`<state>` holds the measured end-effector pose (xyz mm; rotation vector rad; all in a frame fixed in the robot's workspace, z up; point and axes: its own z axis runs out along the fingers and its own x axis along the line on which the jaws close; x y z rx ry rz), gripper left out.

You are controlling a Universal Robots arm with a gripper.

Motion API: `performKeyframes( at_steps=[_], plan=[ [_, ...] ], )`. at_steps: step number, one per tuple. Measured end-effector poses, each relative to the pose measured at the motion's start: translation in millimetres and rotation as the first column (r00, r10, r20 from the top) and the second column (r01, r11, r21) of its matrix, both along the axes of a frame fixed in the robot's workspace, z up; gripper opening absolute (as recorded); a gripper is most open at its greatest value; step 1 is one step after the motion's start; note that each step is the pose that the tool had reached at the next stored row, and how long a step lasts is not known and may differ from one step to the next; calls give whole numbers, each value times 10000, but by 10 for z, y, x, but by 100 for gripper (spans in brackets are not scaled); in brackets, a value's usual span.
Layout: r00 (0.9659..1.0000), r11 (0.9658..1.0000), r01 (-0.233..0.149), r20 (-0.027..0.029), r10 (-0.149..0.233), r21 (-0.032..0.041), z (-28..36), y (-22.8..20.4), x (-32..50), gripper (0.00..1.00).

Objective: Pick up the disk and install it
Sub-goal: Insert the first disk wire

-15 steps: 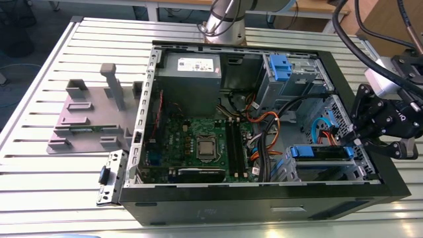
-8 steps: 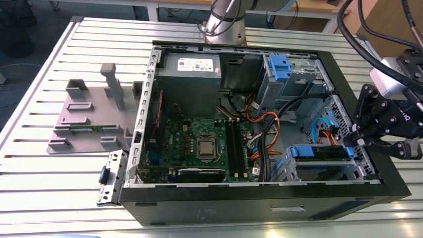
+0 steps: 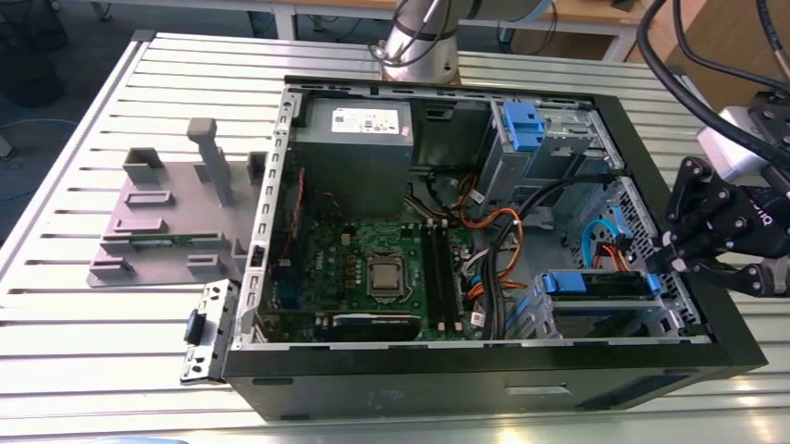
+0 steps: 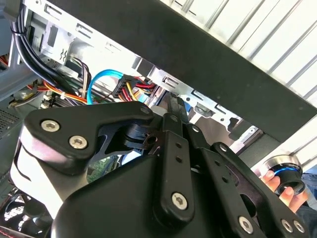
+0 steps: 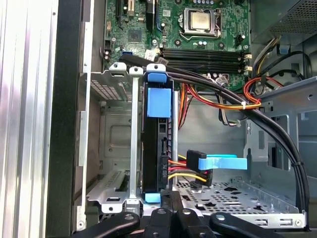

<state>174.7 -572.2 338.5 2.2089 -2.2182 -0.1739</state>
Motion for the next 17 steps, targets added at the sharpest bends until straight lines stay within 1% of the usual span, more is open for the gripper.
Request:
performKeyframes(
  at_steps=[17],
  plan=[
    [10000,10000,0,-4,0,0,2,0,54,11]
  ],
)
